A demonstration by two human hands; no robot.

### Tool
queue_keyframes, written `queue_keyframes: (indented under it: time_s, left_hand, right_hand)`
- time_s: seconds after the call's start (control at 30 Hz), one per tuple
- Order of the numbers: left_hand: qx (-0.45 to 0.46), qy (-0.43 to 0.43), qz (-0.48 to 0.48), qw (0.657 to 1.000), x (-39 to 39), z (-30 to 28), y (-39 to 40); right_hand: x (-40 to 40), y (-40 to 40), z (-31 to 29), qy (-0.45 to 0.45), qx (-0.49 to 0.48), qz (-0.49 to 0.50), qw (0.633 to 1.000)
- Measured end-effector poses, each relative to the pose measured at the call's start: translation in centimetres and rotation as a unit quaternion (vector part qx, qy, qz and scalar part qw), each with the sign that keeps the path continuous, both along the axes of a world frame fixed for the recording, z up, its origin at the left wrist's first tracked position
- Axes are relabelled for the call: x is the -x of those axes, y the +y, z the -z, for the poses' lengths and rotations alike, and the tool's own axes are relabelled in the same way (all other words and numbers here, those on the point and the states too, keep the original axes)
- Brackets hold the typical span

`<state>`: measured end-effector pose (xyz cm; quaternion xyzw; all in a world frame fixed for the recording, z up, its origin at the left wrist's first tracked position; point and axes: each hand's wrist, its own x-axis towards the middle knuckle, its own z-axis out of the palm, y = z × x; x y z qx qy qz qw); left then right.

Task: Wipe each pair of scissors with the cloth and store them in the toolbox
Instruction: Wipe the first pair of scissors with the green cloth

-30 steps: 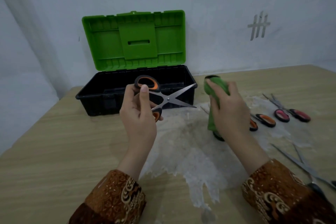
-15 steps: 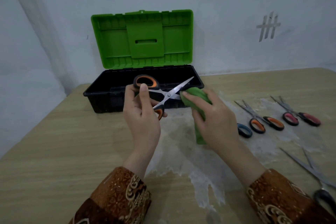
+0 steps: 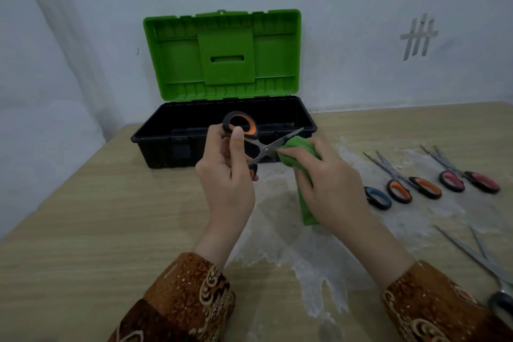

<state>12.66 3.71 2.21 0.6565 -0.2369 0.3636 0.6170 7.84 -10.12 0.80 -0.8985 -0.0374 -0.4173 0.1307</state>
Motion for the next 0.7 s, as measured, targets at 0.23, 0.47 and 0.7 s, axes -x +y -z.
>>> queue_keyframes:
  time_s: [0.23,0.47,0.7]
  left_hand:
    - [0.062,0.067,0.009,0.996,-0.3,-0.3,-0.1]
    - [0.126,0.125,0.034,0.984,-0.1,-0.2,-0.4]
    - [0.17,0.168,0.04,0.97,-0.6,-0.2,0.0]
  right_hand:
    - [0.1,-2.2,0.1,0.023,-0.024,0.077,0.996]
    - [0.4,0.3,-0.3,-0.015,0.049,-0.057,0.997]
    - [0.3,-1.4,-0.1,-0.039,-0.007,0.001,0.999]
